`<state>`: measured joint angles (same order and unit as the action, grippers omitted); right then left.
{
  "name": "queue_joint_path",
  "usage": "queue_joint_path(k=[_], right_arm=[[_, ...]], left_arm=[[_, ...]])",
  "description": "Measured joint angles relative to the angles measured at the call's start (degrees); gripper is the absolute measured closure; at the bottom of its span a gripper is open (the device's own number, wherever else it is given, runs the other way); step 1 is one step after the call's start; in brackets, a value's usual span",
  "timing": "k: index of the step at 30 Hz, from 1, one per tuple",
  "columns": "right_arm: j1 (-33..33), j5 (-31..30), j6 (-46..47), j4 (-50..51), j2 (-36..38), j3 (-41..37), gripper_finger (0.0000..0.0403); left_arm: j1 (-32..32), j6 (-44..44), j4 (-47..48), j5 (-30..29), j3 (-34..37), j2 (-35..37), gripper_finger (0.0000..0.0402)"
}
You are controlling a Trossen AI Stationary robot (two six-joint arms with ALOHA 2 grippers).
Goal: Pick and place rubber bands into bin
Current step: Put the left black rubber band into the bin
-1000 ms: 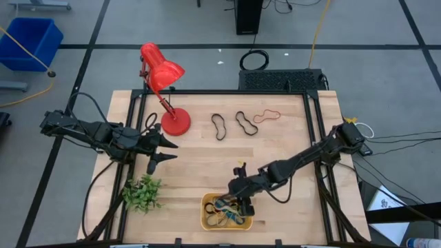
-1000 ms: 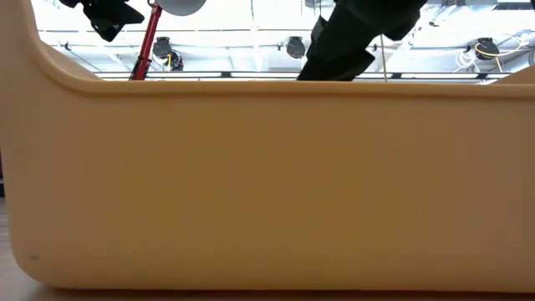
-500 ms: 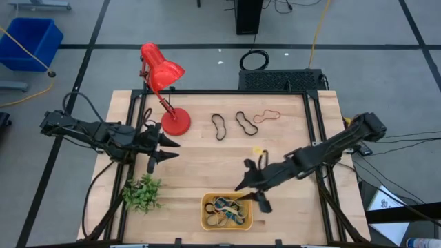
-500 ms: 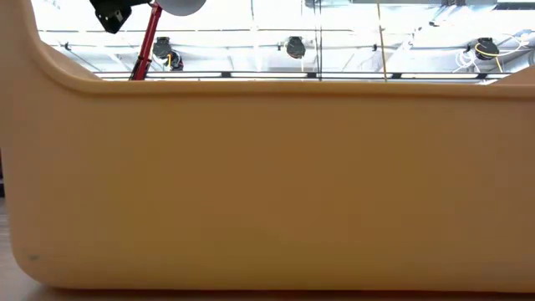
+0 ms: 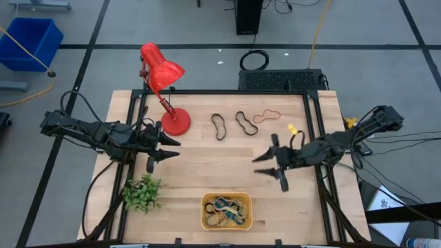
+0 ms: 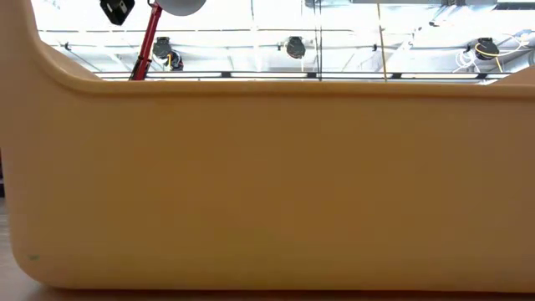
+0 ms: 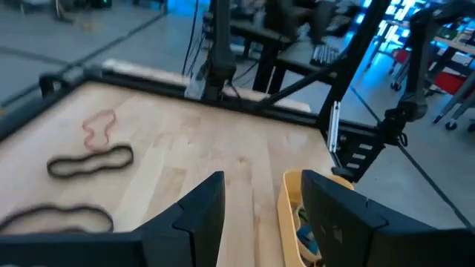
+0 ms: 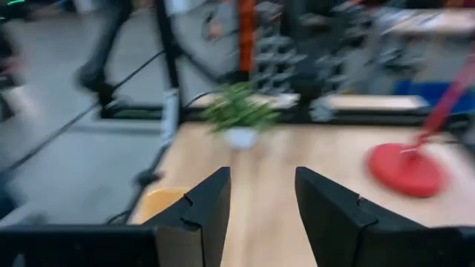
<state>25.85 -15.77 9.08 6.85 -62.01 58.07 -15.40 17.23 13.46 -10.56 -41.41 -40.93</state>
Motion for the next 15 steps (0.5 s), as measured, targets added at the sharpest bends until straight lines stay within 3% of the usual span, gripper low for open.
queue_joint_path(k=[4, 7, 15], right_arm=[[-0.66, -7.69, -2.65, -7.67, 3.82, -6.10, 0.0258], [-2.23, -8.82, -3.88, -13.43, 5.75, -10.05, 0.0259], [-7.33, -9.94, -1.98, -18.62, 7.40, -15.18, 0.0259]], left_arm=[[0.00, -5.63, -3.95, -1.54, 0.00, -1.06, 0.0218], [0.35, -10.42, -5.01, -3.64, -1.11, -4.76, 0.0218], [6.88, -20.88, 8.98, -6.04, -15.49, -27.50, 0.0218]])
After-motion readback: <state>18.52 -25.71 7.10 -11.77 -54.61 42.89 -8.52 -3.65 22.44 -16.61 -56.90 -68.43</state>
